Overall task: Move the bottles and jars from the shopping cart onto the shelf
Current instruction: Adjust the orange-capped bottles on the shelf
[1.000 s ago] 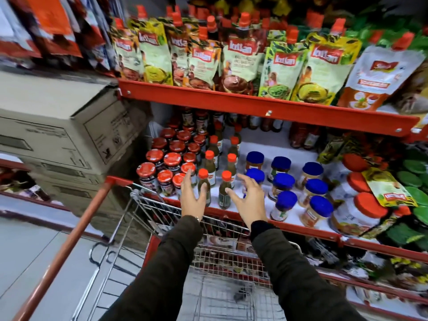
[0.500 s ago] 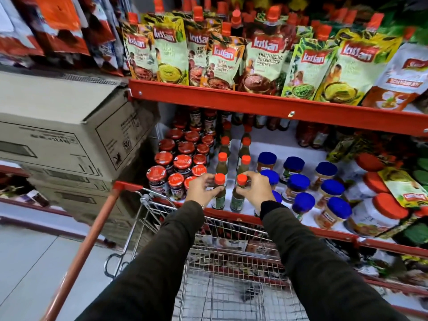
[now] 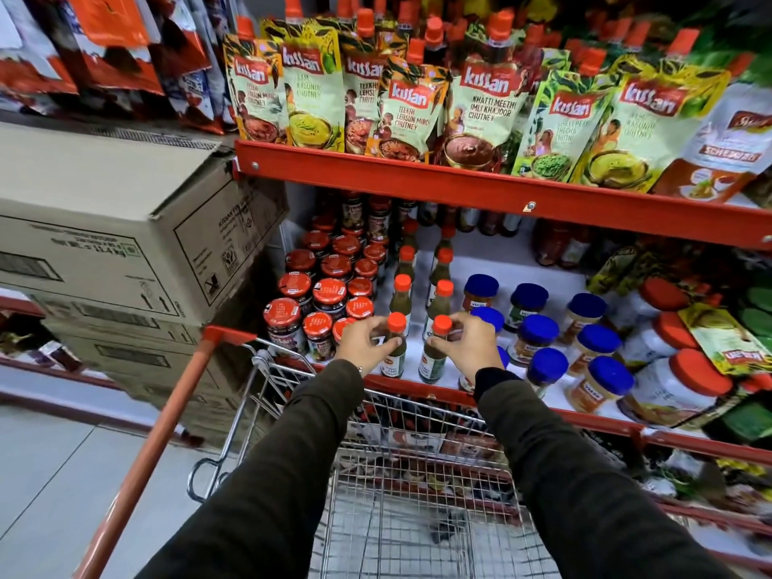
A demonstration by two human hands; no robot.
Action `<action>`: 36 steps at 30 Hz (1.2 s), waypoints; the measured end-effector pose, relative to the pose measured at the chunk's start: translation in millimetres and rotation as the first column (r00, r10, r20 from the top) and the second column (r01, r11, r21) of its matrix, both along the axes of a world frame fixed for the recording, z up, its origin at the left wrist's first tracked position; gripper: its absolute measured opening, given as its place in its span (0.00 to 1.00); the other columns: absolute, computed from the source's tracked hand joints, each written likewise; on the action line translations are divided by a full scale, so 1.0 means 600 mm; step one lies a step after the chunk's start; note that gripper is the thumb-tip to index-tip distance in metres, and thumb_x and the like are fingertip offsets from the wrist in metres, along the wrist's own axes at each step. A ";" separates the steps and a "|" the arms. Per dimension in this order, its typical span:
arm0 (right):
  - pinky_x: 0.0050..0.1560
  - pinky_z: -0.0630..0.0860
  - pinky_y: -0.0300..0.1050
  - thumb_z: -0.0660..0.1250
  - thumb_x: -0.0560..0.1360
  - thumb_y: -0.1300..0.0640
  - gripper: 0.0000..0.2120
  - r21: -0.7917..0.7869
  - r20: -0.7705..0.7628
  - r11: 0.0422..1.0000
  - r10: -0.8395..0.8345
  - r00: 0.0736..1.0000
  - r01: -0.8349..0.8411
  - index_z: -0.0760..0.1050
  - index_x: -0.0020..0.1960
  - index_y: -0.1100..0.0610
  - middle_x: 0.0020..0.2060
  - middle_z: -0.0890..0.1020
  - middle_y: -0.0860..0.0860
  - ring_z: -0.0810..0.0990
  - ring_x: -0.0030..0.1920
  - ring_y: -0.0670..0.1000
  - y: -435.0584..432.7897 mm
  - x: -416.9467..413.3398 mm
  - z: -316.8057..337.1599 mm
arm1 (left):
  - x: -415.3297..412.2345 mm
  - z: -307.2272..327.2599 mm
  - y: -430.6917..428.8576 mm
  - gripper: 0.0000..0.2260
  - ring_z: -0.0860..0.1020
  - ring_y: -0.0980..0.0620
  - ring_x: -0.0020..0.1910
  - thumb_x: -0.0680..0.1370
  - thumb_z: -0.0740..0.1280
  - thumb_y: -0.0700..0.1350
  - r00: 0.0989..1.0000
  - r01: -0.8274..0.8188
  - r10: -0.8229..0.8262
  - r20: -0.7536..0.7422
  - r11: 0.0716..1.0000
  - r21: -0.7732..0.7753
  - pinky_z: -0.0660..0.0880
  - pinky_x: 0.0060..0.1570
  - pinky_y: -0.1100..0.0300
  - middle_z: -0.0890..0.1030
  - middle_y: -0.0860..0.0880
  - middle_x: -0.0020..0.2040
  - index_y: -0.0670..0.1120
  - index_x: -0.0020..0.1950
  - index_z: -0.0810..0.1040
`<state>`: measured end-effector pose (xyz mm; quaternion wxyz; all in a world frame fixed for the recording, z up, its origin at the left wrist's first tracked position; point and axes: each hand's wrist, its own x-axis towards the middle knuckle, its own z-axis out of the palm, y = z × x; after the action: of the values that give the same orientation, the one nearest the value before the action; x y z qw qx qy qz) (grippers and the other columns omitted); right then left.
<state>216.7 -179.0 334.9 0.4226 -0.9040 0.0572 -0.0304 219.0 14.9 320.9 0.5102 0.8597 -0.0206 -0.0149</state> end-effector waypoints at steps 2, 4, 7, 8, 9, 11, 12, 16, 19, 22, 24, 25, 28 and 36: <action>0.58 0.80 0.51 0.79 0.68 0.62 0.14 0.023 -0.019 1.000 0.006 1.000 -0.005 0.81 0.52 0.57 0.47 0.85 0.53 0.84 0.50 0.55 0.000 0.000 0.002 | -0.002 0.006 0.000 0.15 0.80 0.52 0.50 0.74 0.75 0.38 1.000 -0.025 0.025 0.018 1.000 -0.001 0.75 0.57 0.61 0.84 0.45 0.52 0.39 0.60 0.81; 0.60 0.80 0.52 0.77 0.68 0.65 0.15 0.055 -0.041 0.998 0.019 0.999 -0.017 0.82 0.53 0.58 0.47 0.86 0.53 0.84 0.51 0.55 -0.001 0.001 0.005 | -0.001 0.006 0.002 0.15 0.79 0.54 0.48 0.72 0.76 0.40 0.999 -0.047 0.048 0.025 0.999 -0.001 0.73 0.53 0.64 0.82 0.49 0.48 0.39 0.58 0.81; 0.60 0.79 0.51 0.77 0.67 0.67 0.17 0.072 -0.053 0.997 0.036 0.998 -0.032 0.81 0.55 0.59 0.49 0.86 0.55 0.84 0.52 0.55 -0.002 0.000 0.005 | 0.000 0.002 0.000 0.16 0.80 0.52 0.47 0.70 0.78 0.43 0.997 -0.080 0.080 0.017 0.997 -0.003 0.75 0.52 0.61 0.83 0.49 0.47 0.41 0.55 0.81; 0.60 0.79 0.50 0.77 0.67 0.67 0.18 0.070 -0.054 0.997 0.039 0.998 -0.035 0.81 0.55 0.59 0.49 0.86 0.55 0.83 0.52 0.55 -0.002 -0.002 0.006 | 0.002 -0.001 0.000 0.16 0.81 0.52 0.47 0.70 0.79 0.44 0.995 -0.094 0.094 0.021 0.996 0.001 0.77 0.52 0.59 0.84 0.48 0.48 0.42 0.54 0.81; 0.60 0.78 0.49 0.77 0.67 0.67 0.18 0.070 -0.050 0.997 0.045 0.998 -0.042 0.81 0.56 0.60 0.50 0.85 0.55 0.83 0.52 0.55 -0.003 -0.003 0.007 | 0.003 -0.004 -0.001 0.16 0.81 0.51 0.47 0.69 0.79 0.45 0.994 -0.104 0.104 0.026 0.995 0.005 0.78 0.53 0.57 0.85 0.47 0.48 0.42 0.53 0.81; 0.60 0.78 0.48 0.76 0.68 0.68 0.19 0.073 -0.041 0.996 0.063 0.997 -0.060 0.80 0.58 0.60 0.50 0.85 0.54 0.82 0.52 0.53 -0.004 -0.005 0.009 | 0.003 -0.008 -0.004 0.16 0.81 0.51 0.47 0.69 0.79 0.46 0.993 -0.115 0.115 0.036 0.993 0.015 0.78 0.52 0.57 0.85 0.47 0.49 0.42 0.53 0.81; 0.59 0.77 0.47 0.76 0.68 0.67 0.19 0.072 -0.037 0.995 0.071 0.997 -0.068 0.80 0.58 0.60 0.49 0.84 0.53 0.81 0.51 0.52 -0.004 -0.006 0.010 | 0.003 -0.009 -0.004 0.17 0.80 0.52 0.48 0.70 0.79 0.47 0.992 -0.118 0.117 0.039 0.993 0.020 0.76 0.51 0.58 0.85 0.47 0.50 0.43 0.54 0.81; 0.54 0.75 0.44 0.78 0.68 0.62 0.15 0.027 -0.020 0.998 0.049 0.999 -0.048 0.82 0.54 0.60 0.46 0.84 0.53 0.80 0.47 0.50 -0.002 -0.010 0.005 | 0.000 -0.013 -0.004 0.18 0.81 0.50 0.51 0.71 0.78 0.48 0.993 -0.108 0.106 0.048 0.994 0.031 0.78 0.54 0.55 0.85 0.47 0.52 0.44 0.57 0.81; 0.58 0.79 0.50 0.78 0.69 0.62 0.13 0.049 -0.029 0.998 0.028 0.999 -0.027 0.83 0.52 0.60 0.47 0.87 0.55 0.83 0.49 0.53 -0.003 -0.009 -0.002 | -0.004 -0.013 -0.005 0.17 0.81 0.50 0.47 0.70 0.79 0.48 0.991 -0.125 0.124 0.053 0.992 0.014 0.80 0.55 0.53 0.85 0.48 0.48 0.43 0.54 0.81; 0.59 0.80 0.53 0.78 0.69 0.62 0.13 0.064 -0.041 0.998 0.027 0.999 -0.024 0.83 0.52 0.60 0.47 0.87 0.55 0.84 0.50 0.55 -0.004 -0.008 -0.006 | -0.002 -0.017 -0.005 0.16 0.82 0.49 0.46 0.68 0.80 0.48 0.988 -0.148 0.148 0.055 0.989 0.007 0.81 0.54 0.50 0.85 0.48 0.47 0.44 0.51 0.81; 0.59 0.80 0.53 0.79 0.69 0.61 0.12 0.062 -0.041 0.998 0.018 0.999 -0.015 0.83 0.52 0.59 0.48 0.87 0.55 0.84 0.50 0.54 -0.002 -0.010 -0.007 | -0.002 -0.019 -0.006 0.16 0.83 0.48 0.46 0.68 0.80 0.49 0.985 -0.162 0.161 0.055 0.987 0.007 0.81 0.53 0.48 0.85 0.48 0.47 0.44 0.50 0.81; 0.59 0.80 0.52 0.79 0.69 0.61 0.13 0.058 -0.038 0.998 0.012 0.999 -0.009 0.83 0.52 0.59 0.48 0.87 0.55 0.84 0.51 0.54 -0.002 -0.010 -0.009 | -0.001 -0.021 -0.007 0.16 0.83 0.47 0.47 0.68 0.80 0.49 0.984 -0.170 0.169 0.055 0.985 0.005 0.81 0.53 0.47 0.85 0.48 0.47 0.44 0.50 0.81; 0.61 0.78 0.52 0.78 0.69 0.60 0.15 0.050 -0.038 0.999 0.006 0.999 -0.004 0.82 0.55 0.60 0.51 0.87 0.56 0.83 0.53 0.55 -0.001 -0.011 -0.013 | -0.001 -0.027 -0.010 0.16 0.83 0.48 0.47 0.68 0.80 0.50 0.981 -0.183 0.182 0.069 0.983 0.012 0.81 0.54 0.47 0.85 0.48 0.46 0.45 0.49 0.81; 0.67 0.74 0.53 0.76 0.72 0.61 0.24 0.056 -0.036 0.995 0.084 0.996 -0.082 0.75 0.66 0.59 0.61 0.82 0.56 0.79 0.63 0.57 0.001 -0.024 -0.021 | -0.034 -0.035 -0.025 0.25 0.79 0.46 0.56 0.70 0.78 0.53 0.961 -0.243 0.241 0.133 0.970 -0.001 0.78 0.58 0.51 0.80 0.47 0.60 0.46 0.64 0.77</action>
<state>202.6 -178.6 322.1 0.4466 -0.8942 0.0286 0.0059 198.8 -0.2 300.0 0.4992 0.8586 0.0511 0.1044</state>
